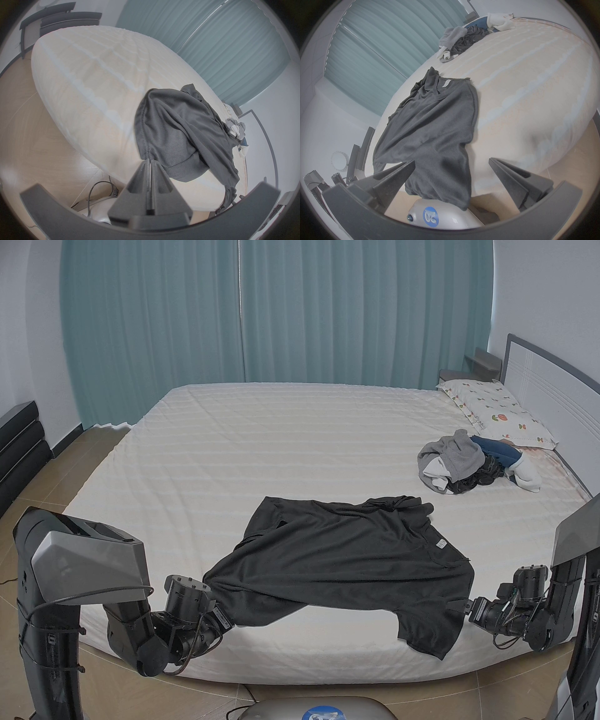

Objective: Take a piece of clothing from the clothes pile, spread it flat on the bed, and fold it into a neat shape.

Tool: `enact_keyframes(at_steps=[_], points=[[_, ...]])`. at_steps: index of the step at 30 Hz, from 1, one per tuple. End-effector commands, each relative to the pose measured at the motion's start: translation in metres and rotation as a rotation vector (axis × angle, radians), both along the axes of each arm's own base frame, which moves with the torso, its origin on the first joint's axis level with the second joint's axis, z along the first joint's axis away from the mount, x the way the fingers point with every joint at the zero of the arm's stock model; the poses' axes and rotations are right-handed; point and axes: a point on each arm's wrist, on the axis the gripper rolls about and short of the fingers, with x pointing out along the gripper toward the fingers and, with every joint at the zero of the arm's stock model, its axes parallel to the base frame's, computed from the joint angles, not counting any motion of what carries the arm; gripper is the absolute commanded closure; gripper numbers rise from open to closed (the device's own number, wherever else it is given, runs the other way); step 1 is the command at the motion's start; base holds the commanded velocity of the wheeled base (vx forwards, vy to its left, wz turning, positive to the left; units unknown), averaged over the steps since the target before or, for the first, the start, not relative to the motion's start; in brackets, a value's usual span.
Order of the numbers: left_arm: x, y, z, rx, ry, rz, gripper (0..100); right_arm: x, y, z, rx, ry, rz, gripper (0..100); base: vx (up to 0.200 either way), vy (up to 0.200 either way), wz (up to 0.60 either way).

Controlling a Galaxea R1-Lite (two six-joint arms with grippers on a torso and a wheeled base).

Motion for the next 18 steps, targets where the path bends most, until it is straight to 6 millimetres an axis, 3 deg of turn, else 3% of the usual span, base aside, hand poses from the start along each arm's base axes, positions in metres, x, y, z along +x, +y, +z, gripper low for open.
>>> enact_keyframes(at_steps=[1, 7, 8, 14, 18], points=[[-0.003, 0.008, 0.011, -0.012, -0.014, 0.025, 100, 0.007, 0.008, -0.009, 0.015, -0.008, -0.018, 0, 0.0, 0.0, 0.0], [-0.001, 0.014, 0.009, -0.014, -0.008, 0.049, 100, 0.016, 0.013, -0.017, 0.028, -0.04, -0.016, 0, 0.0, 0.0, 0.0], [-0.001, 0.015, 0.009, -0.014, -0.005, 0.049, 100, 0.017, 0.013, -0.017, 0.026, -0.05, -0.014, 100, 0.0, 0.0, 0.0], [-0.002, 0.016, 0.008, -0.012, -0.001, 0.051, 100, 0.012, 0.009, -0.017, 0.006, -0.043, -0.032, 100, 0.0, 0.0, 0.0], [-0.007, 0.021, 0.008, -0.002, 0.016, 0.054, 100, -0.002, -0.011, -0.012, -0.062, -0.032, -0.051, 100, 0.0, 0.0, 0.0]])
